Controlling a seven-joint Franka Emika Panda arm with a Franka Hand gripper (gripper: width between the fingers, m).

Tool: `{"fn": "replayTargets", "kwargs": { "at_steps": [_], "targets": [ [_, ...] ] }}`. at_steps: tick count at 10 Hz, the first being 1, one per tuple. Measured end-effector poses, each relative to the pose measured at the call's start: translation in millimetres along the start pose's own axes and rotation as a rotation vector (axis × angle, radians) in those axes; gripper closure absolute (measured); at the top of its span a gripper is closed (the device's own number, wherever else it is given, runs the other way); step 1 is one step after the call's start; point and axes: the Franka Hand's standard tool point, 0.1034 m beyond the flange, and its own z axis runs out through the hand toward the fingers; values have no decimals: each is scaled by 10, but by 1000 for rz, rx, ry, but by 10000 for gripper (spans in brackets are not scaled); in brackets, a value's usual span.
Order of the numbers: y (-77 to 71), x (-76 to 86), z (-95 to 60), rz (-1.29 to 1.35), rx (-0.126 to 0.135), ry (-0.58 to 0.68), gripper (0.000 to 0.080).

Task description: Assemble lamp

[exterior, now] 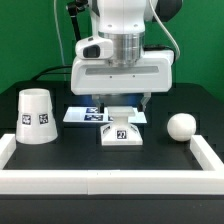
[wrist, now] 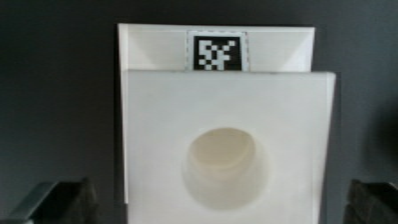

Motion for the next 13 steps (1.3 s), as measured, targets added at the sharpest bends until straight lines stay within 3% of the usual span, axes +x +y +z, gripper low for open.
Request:
{"fn": "replayTargets", "kwargs": {
  "at_steps": [4, 5, 6, 11, 12, 13],
  "targets": [
    [1, -3, 49, -10, 0, -1, 100],
    [1, 1, 47, -10, 0, 0, 229],
    [1, 2, 46, -11, 0, 0, 265],
    [1, 2, 46, -12, 0, 0, 265],
    [-4, 37, 46, -13, 1, 1, 265],
    [-17, 173, 31, -17, 1, 13, 264]
  ]
}}
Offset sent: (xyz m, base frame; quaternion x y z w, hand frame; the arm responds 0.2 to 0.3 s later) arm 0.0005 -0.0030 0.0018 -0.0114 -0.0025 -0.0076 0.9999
